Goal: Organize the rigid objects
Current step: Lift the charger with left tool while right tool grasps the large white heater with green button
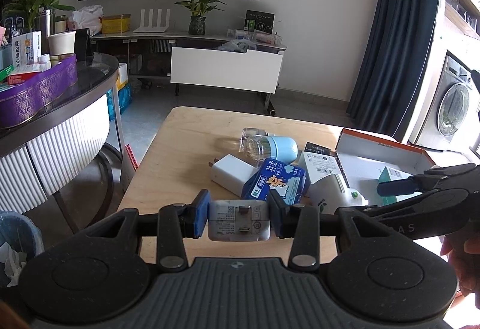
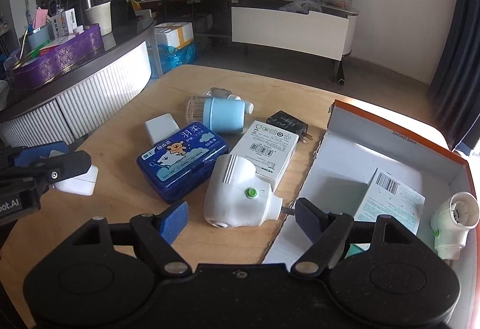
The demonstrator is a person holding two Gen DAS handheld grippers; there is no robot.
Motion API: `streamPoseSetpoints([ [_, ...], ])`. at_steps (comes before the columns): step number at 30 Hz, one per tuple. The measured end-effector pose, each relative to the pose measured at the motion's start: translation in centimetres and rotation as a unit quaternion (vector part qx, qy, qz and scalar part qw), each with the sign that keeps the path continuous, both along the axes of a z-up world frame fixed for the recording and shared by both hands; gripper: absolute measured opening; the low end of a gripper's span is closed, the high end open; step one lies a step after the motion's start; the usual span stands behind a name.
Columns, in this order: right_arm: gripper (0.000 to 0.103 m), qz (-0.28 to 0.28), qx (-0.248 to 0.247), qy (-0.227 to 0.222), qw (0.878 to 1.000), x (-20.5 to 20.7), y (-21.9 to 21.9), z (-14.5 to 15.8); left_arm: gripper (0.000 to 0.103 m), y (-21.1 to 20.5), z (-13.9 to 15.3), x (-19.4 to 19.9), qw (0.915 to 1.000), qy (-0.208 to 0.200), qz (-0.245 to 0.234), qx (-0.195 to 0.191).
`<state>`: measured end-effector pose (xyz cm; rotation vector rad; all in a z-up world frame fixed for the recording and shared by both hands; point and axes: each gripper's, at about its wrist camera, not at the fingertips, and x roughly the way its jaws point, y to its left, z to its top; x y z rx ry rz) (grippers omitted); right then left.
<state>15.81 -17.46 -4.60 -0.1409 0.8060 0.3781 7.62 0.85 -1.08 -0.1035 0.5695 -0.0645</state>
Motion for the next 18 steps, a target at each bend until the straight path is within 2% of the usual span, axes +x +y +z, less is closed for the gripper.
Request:
streamPoseSetpoints([
  [4, 0.092, 0.076, -0.052, -0.015, 0.996, 0.9, 1.1, -1.0, 0.042, 0.4, -0.1, 0.4, 1.0000, 0.004, 0.003, -0.002],
  [9, 0.091, 0.105, -0.078, -0.007, 0.991, 2.6, 1.8, -2.3, 0.042, 0.3, -0.2, 1.1, 0.9999, 0.012, -0.002, -0.006],
  [11, 0.088, 0.104, -0.078, 0.010, 0.992, 3.2, 1.9, -3.0, 0.042, 0.2, -0.2, 1.4, 0.9999, 0.013, -0.004, -0.005],
  [12, 0.081, 0.102, -0.072, 0.013, 0.992, 3.3, 1.8, -3.2, 0.042, 0.1, -0.3, 1.5, 0.9999, 0.013, -0.005, -0.004],
  [13, 0.079, 0.092, -0.062, 0.017, 0.994, 3.4, 1.7, -3.2, 0.042, 0.0, -0.3, 1.6, 0.9999, 0.013, -0.006, -0.003],
  [18, 0.079, 0.050, -0.022, 0.019, 0.998, 2.8, 1.0, -2.9, 0.042, -0.3, -0.2, 1.8, 0.9999, 0.015, -0.008, -0.001],
])
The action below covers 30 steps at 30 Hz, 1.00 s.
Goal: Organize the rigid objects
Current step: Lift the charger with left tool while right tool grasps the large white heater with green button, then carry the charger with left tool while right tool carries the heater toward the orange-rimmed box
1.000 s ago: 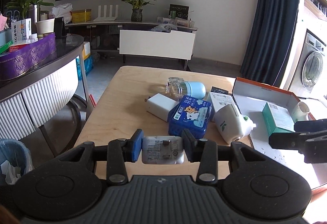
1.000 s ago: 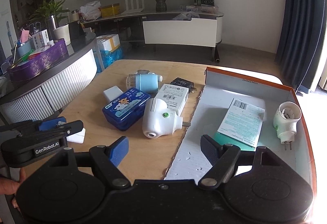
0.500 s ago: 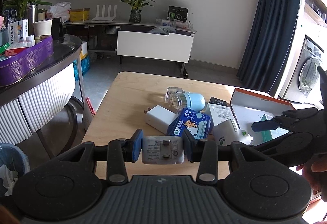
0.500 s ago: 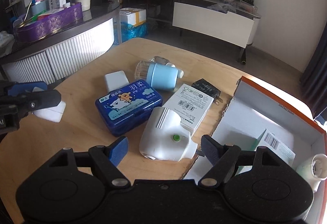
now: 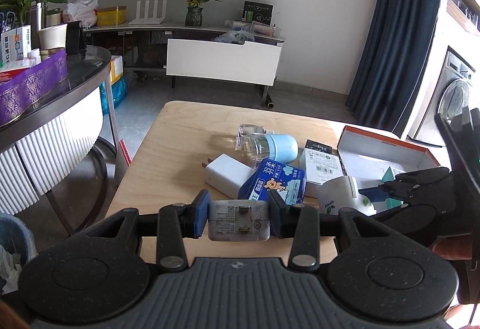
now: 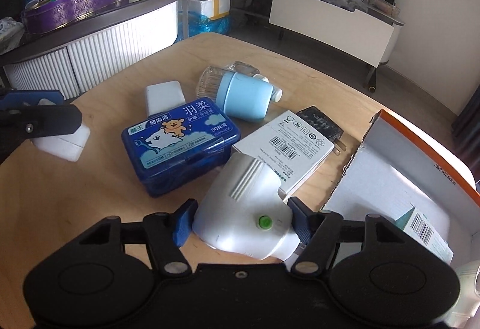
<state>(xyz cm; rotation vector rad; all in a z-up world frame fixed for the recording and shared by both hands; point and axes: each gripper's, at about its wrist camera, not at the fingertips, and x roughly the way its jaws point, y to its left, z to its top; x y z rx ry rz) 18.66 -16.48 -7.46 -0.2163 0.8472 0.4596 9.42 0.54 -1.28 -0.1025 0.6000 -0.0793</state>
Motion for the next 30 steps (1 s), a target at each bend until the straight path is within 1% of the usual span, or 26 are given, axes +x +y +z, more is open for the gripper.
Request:
streamPoseSetpoints([
  [4, 0.079, -0.036, 0.046, -0.009, 0.998, -1.6, -1.0, 1.6, 0.042, -0.6, 0.4, 0.1, 1.0000, -0.003, -0.006, 0.003],
  [9, 0.079, -0.064, 0.083, -0.033, 0.994, -4.1, -1.6, 4.3, 0.042, -1.6, 1.0, 0.2, 0.9998, -0.007, -0.017, 0.006],
  [15, 0.079, -0.091, 0.107, -0.056, 0.988, -6.2, -2.7, 6.8, 0.042, -2.7, 1.8, 0.1, 0.9995, -0.012, -0.027, 0.011],
  [17, 0.079, -0.097, 0.102, -0.065, 0.988, -6.8, -2.9, 7.3, 0.042, -3.0, 2.0, 0.1, 0.9994, -0.013, -0.030, 0.013],
  [19, 0.079, -0.104, 0.102, -0.068, 0.987, -7.2, -3.2, 7.6, 0.042, -3.2, 2.2, 0.0, 0.9992, -0.015, -0.033, 0.014],
  [22, 0.079, -0.116, 0.116, -0.070, 0.984, -7.9, -4.0, 7.9, 0.042, -3.5, 2.4, -0.1, 0.9991, -0.017, -0.035, 0.015],
  [30, 0.079, -0.129, 0.126, -0.079, 0.980, -9.5, -5.1, 8.6, 0.042, -4.1, 2.7, -0.5, 0.9989, -0.018, -0.041, 0.017],
])
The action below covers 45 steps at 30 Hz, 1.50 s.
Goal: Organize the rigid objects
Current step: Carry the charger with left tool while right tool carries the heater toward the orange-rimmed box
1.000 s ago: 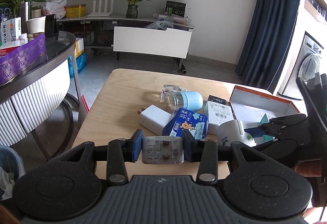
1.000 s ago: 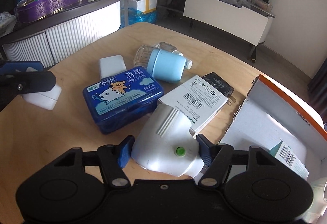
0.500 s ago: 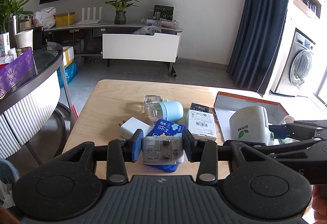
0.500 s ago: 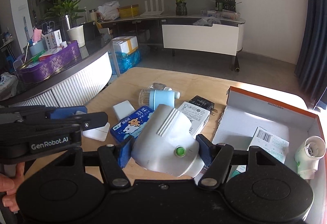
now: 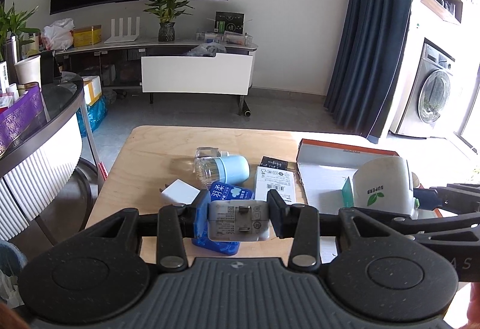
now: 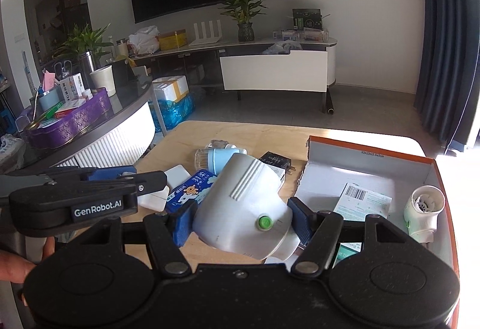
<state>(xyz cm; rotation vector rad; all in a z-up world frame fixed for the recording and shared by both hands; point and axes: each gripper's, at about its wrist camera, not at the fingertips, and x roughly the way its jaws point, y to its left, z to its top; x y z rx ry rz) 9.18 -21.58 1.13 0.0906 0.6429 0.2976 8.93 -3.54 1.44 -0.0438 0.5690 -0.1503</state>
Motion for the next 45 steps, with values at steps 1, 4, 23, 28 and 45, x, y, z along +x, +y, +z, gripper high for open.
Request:
streamPoseSetpoints([
  [1, 0.079, -0.001, 0.001, -0.001, 1.000, -0.2, -0.1, 0.0, 0.042, -0.1, 0.0, -0.1, 1.0000, 0.000, 0.000, 0.000],
  [4, 0.079, -0.004, 0.006, -0.001, 1.000, -0.6, -0.4, 0.1, 0.042, -0.2, 0.1, -0.3, 1.0000, -0.001, -0.001, 0.000],
  [23, 0.079, -0.033, 0.014, -0.016, 0.999, -2.7, -2.6, 1.1, 0.042, -2.1, 0.5, -1.1, 0.9997, -0.006, -0.022, 0.002],
  [28, 0.079, -0.045, 0.017, -0.020, 0.999, -3.1, -3.3, 1.4, 0.042, -2.7, 0.6, -1.2, 0.9995, -0.008, -0.031, 0.003],
  [45, 0.079, -0.082, 0.015, -0.024, 0.996, -4.2, -5.8, 1.4, 0.042, -5.4, 0.2, -1.1, 0.9977, -0.003, -0.067, 0.002],
])
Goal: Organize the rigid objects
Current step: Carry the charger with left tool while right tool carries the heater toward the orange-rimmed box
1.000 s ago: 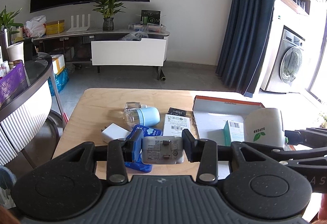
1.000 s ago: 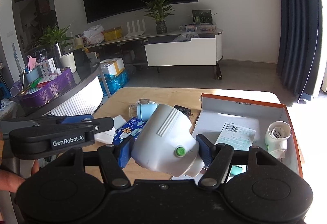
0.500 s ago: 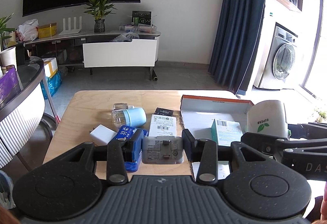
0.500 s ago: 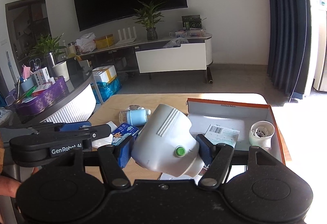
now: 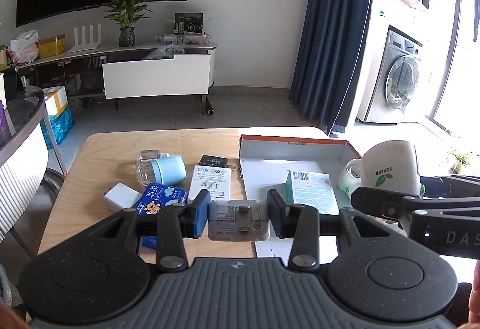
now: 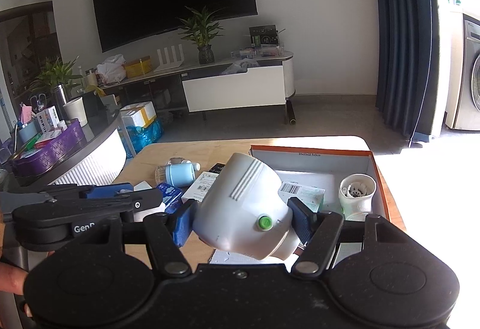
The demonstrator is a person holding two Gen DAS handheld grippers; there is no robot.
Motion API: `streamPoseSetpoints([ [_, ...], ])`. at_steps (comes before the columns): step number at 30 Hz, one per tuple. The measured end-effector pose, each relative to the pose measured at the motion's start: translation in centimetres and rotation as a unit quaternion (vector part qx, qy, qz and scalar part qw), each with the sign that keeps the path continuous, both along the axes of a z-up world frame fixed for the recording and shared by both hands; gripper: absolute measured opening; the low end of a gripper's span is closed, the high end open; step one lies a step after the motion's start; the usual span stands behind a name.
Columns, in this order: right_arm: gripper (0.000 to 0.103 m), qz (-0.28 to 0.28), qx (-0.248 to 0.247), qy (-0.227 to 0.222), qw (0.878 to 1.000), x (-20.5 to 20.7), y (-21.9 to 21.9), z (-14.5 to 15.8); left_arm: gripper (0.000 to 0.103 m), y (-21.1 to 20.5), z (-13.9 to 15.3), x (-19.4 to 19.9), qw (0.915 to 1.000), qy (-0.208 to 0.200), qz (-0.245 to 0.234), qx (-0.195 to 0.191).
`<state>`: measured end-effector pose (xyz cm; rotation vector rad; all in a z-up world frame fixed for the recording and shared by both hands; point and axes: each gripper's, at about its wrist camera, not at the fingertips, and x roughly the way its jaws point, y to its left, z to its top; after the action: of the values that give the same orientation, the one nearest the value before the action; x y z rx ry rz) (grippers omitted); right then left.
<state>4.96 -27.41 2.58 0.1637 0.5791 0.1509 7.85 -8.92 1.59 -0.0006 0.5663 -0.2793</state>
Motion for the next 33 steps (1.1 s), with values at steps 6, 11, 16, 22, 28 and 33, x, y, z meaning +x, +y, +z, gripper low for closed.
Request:
streamPoseSetpoints([
  [6, 0.079, -0.017, 0.000, -0.003, 1.000, -0.2, -1.0, 0.1, 0.042, -1.3, 0.0, 0.2, 0.9999, 0.000, -0.013, 0.001],
  [11, 0.079, -0.028, 0.000, -0.004, 1.000, -0.4, -2.0, 0.1, 0.042, -2.3, 0.0, 0.5, 0.9996, -0.002, -0.026, 0.001],
  [16, 0.079, -0.041, 0.001, -0.004, 0.999, -0.4, -2.8, 0.0, 0.042, -3.4, -0.1, 0.6, 0.9993, -0.001, -0.038, 0.003],
  [22, 0.079, -0.061, 0.002, -0.006, 0.998, -0.3, -4.1, 0.0, 0.042, -4.5, -0.2, 1.0, 0.9986, 0.000, -0.052, 0.004],
  [28, 0.079, -0.075, 0.002, -0.007, 0.997, -0.1, -5.2, 0.0, 0.042, -5.6, -0.3, 1.6, 0.9980, 0.000, -0.063, 0.006],
  [33, 0.079, -0.084, 0.004, -0.007, 0.996, 0.3, -6.0, -0.1, 0.042, -6.5, -0.4, 2.0, 0.9976, 0.002, -0.069, 0.007],
])
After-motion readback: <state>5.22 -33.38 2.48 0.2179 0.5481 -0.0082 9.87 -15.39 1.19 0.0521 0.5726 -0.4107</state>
